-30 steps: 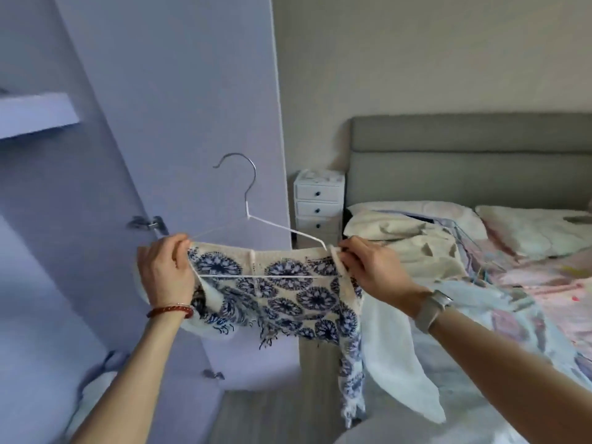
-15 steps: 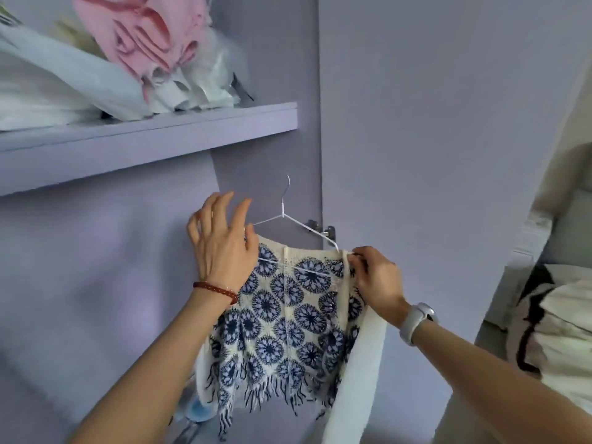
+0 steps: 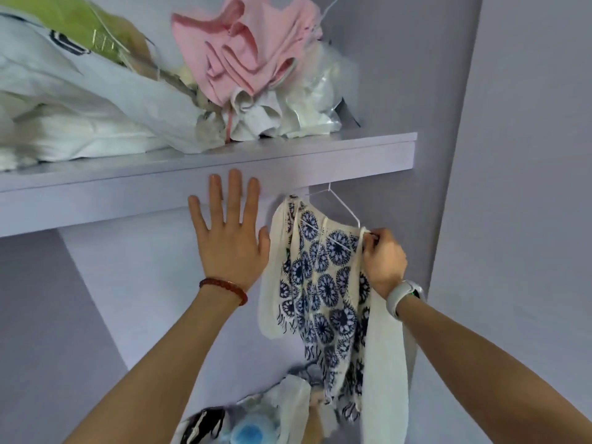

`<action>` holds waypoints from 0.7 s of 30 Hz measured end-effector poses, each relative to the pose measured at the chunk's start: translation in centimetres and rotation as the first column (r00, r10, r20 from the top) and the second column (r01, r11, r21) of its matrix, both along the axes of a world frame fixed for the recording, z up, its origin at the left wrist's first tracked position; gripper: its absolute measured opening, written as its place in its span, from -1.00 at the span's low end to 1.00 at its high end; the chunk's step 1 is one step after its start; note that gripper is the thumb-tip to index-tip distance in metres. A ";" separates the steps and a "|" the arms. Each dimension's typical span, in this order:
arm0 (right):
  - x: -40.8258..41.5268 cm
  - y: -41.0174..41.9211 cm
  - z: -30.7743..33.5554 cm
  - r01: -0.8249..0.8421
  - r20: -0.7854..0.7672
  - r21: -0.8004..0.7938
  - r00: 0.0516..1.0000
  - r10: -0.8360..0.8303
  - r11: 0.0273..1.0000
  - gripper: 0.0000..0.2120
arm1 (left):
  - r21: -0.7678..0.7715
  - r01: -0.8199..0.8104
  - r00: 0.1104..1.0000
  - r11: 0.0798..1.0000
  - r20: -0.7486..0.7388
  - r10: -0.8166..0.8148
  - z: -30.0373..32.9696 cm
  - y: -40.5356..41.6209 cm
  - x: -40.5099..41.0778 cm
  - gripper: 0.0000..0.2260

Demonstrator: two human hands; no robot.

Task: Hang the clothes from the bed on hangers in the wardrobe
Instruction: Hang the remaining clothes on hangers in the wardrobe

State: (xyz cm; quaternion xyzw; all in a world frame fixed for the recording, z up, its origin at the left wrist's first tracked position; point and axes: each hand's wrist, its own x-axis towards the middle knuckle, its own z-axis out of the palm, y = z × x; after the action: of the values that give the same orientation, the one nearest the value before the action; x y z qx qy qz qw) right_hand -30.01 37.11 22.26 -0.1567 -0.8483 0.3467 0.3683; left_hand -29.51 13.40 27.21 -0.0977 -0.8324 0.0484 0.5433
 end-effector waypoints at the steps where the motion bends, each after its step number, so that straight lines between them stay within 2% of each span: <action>1: -1.5 0.2 0.3 -0.007 0.003 -0.016 1.000 0.007 1.000 -0.76 | -0.004 -0.011 1.000 1.000 -0.018 0.011 -0.1 0.1 -0.2 -0.36; 6: -7.0 0.9 0.3 -0.028 0.092 -0.073 0.995 0.034 0.997 -0.73 | -0.007 -0.074 0.996 0.997 -0.054 0.074 -0.5 0.2 -1.2 -0.31; 9: -8.0 1.4 -0.9 -0.020 0.186 -0.097 0.982 0.038 0.995 -0.72 | -0.012 -0.101 0.993 0.995 -0.063 0.100 -0.5 0.2 -1.6 -0.28; 12: -7.4 1.5 -2.0 -0.027 0.212 -0.119 0.976 0.052 0.993 -0.73 | -0.009 -0.104 0.993 0.995 -0.066 0.103 -0.6 0.1 -1.7 -0.28; 15: -6.6 1.6 -2.1 -0.043 0.231 -0.060 0.971 0.055 0.997 -0.71 | -0.011 -0.095 0.993 0.995 -0.064 0.094 -0.5 0.2 -1.7 -0.28; 19: -4.8 1.8 -2.0 -0.143 0.232 0.033 0.964 0.132 0.989 -0.68 | -0.007 -0.079 0.997 0.997 -0.028 0.078 -0.6 0.2 -1.3 -0.29; 21: -3.3 1.7 -2.0 -0.152 0.204 0.137 0.971 0.122 0.979 -0.62 | -0.002 -0.059 0.998 0.998 0.004 0.059 -0.4 0.2 -1.0 -0.29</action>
State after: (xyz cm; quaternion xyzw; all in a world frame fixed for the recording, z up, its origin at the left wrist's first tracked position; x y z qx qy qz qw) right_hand -33.35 38.85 20.24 -0.1021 -0.9129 0.2890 0.2697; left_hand -30.53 13.56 26.77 -0.0739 -0.8360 0.0650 0.5398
